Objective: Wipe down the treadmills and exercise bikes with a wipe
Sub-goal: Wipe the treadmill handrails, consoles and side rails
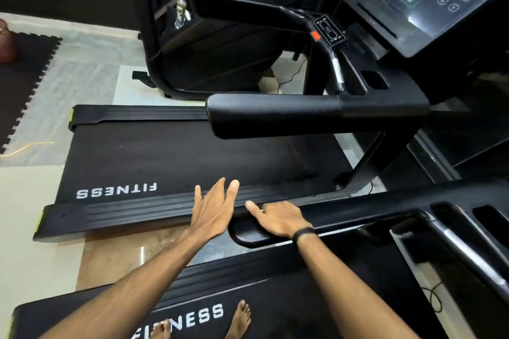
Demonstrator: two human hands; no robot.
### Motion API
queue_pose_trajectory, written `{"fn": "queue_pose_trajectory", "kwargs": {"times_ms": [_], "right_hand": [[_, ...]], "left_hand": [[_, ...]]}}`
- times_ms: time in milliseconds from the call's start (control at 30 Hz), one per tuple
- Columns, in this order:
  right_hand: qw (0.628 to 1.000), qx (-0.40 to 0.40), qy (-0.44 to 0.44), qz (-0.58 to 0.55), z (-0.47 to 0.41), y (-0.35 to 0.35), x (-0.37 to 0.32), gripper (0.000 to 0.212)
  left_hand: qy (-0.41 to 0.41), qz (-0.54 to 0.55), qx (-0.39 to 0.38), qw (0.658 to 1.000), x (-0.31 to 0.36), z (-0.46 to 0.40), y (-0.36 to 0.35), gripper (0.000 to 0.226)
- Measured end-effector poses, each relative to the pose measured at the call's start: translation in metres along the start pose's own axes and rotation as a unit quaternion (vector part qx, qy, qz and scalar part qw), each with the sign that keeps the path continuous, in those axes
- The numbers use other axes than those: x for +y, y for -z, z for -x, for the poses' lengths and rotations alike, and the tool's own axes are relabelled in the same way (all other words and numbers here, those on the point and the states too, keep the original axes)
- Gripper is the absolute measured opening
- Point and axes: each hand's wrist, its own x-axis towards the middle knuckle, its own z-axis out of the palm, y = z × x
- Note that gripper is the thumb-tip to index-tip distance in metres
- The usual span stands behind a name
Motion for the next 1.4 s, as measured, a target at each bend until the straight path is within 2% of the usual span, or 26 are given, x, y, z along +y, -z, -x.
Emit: {"fn": "queue_pose_trajectory", "kwargs": {"times_ms": [33,100,167,267,300,367,433,500,567,633,700,733,800,900,967,1000,1100,1167,1200,1267,1333,1400], "right_hand": [[0.999,-0.039,0.003,0.002,-0.008,0.004,-0.014,0.082],[0.996,-0.043,0.076,0.012,-0.012,0.002,-0.04,0.063],[0.984,0.029,0.176,-0.006,0.004,-0.014,-0.048,0.045],[0.956,0.125,0.261,-0.05,0.039,-0.027,-0.006,0.05],[0.959,0.149,0.235,-0.048,0.039,-0.026,0.021,0.051],[0.985,0.133,0.106,-0.006,0.026,-0.014,0.066,0.058],[0.999,0.04,-0.019,0.032,0.0,-0.001,0.078,0.074],[0.999,-0.021,-0.031,0.036,-0.017,0.003,0.054,0.082],[0.999,0.002,0.045,0.019,-0.012,-0.001,0.022,0.07],[0.983,0.092,0.159,-0.03,0.02,-0.011,0.015,0.049],[0.959,0.134,0.243,-0.057,0.051,-0.016,0.044,0.044],[0.956,0.151,0.246,-0.057,0.054,-0.015,0.073,0.046],[0.977,0.16,0.142,-0.013,0.045,-0.008,0.131,0.052],[0.997,0.07,-0.044,0.004,0.005,0.01,0.163,0.069],[0.999,0.013,-0.052,0.0,-0.014,0.014,0.135,0.073],[1.0,0.015,-0.019,-0.002,-0.013,0.013,0.113,0.068],[0.978,0.126,0.159,-0.047,0.03,-0.005,0.078,0.04],[0.953,0.149,0.257,-0.064,0.057,-0.012,0.106,0.043],[0.95,0.16,0.26,-0.058,0.061,-0.01,0.131,0.044],[0.971,0.169,0.171,-0.006,0.053,-0.002,0.19,0.041],[0.991,0.128,0.022,0.03,0.029,0.012,0.238,0.037],[0.996,0.056,-0.074,0.002,-0.003,0.022,0.25,0.055]], "left_hand": [[0.004,0.0,-0.002,1.0,-0.001,0.0,-0.001,0.078],[0.01,0.002,0.0,1.0,0.0,-0.002,-0.003,0.077],[0.017,0.017,0.008,1.0,0.002,-0.006,-0.002,0.075],[0.016,0.022,0.004,1.0,0.006,-0.01,-0.003,0.074],[0.014,0.019,0.0,1.0,0.009,-0.01,-0.005,0.076],[0.004,0.016,-0.007,1.0,0.012,-0.01,-0.009,0.079],[-0.004,-0.004,-0.019,1.0,0.016,-0.009,-0.018,0.08],[-0.007,-0.026,-0.027,0.999,0.026,-0.01,-0.028,0.08],[-0.003,-0.033,-0.031,0.999,0.036,-0.014,-0.036,0.08],[-0.01,-0.027,-0.029,0.999,0.046,-0.018,-0.042,0.083],[-0.021,-0.035,-0.044,0.998,0.052,-0.019,-0.049,0.084],[-0.029,-0.049,-0.061,0.996,0.055,-0.018,-0.053,0.083],[-0.054,-0.088,-0.092,0.99,0.06,-0.016,-0.06,0.087],[-0.094,-0.132,-0.101,0.982,0.068,-0.014,-0.065,0.087],[-0.096,-0.139,-0.112,0.979,0.073,-0.016,-0.072,0.084],[-0.091,-0.137,-0.115,0.98,0.076,-0.017,-0.075,0.084],[-0.073,-0.121,-0.128,0.982,0.078,-0.022,-0.079,0.091],[-0.062,-0.104,-0.146,0.982,0.079,-0.021,-0.077,0.091],[-0.057,-0.103,-0.157,0.981,0.08,-0.02,-0.076,0.088],[-0.051,-0.128,-0.181,0.974,0.084,-0.019,-0.075,0.085],[-0.058,-0.181,-0.208,0.959,0.088,-0.019,-0.076,0.083],[-0.067,-0.223,-0.231,0.945,0.092,-0.023,-0.082,0.08]]}}
